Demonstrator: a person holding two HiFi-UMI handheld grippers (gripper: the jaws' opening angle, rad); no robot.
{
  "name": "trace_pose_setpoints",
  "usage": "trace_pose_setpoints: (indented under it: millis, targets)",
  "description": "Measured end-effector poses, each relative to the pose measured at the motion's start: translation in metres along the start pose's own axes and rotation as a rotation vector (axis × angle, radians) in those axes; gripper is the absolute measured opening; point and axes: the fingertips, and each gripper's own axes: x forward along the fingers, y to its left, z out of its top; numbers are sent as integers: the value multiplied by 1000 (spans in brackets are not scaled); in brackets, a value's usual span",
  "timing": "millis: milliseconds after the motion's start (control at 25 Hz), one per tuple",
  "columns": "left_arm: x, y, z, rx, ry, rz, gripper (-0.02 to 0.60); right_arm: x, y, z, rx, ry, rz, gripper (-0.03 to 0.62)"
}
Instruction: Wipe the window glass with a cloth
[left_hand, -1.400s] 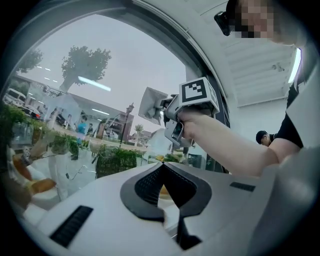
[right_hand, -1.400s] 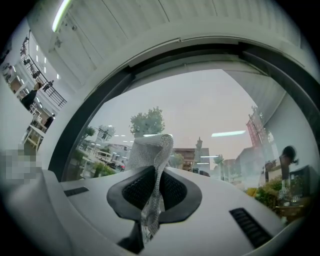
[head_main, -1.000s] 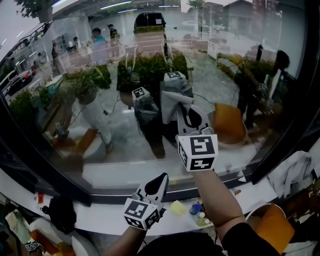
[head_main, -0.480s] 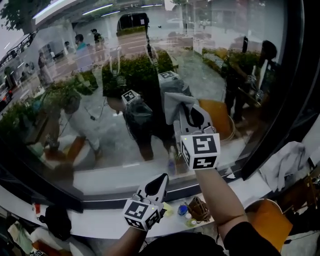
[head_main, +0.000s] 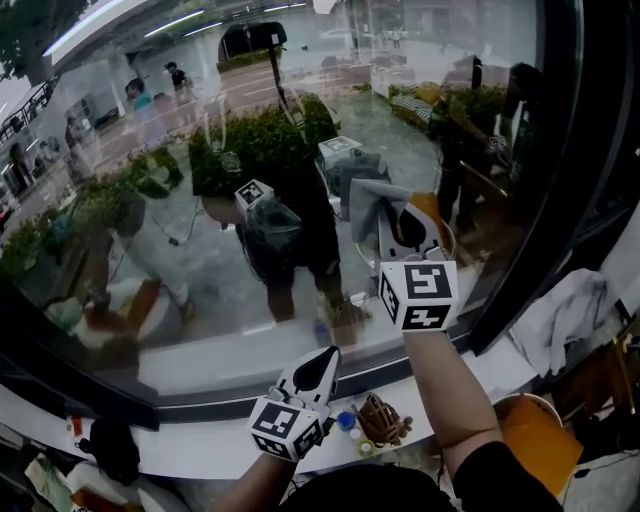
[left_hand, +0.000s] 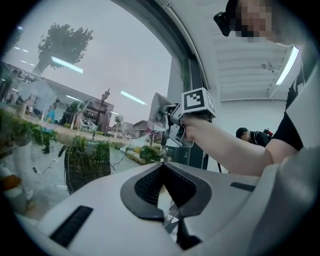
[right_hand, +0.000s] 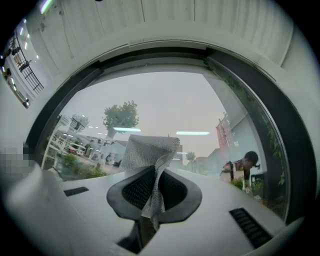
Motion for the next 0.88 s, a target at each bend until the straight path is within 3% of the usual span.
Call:
trace_pose_setpoints:
  millis: [480, 880]
  targets:
    - [115, -102, -20, 10, 47, -26, 8, -33, -195, -54, 73, 69, -69, 43]
    - [114, -102, -28, 6, 73, -32, 8, -36, -218, -71, 87, 103, -91, 42]
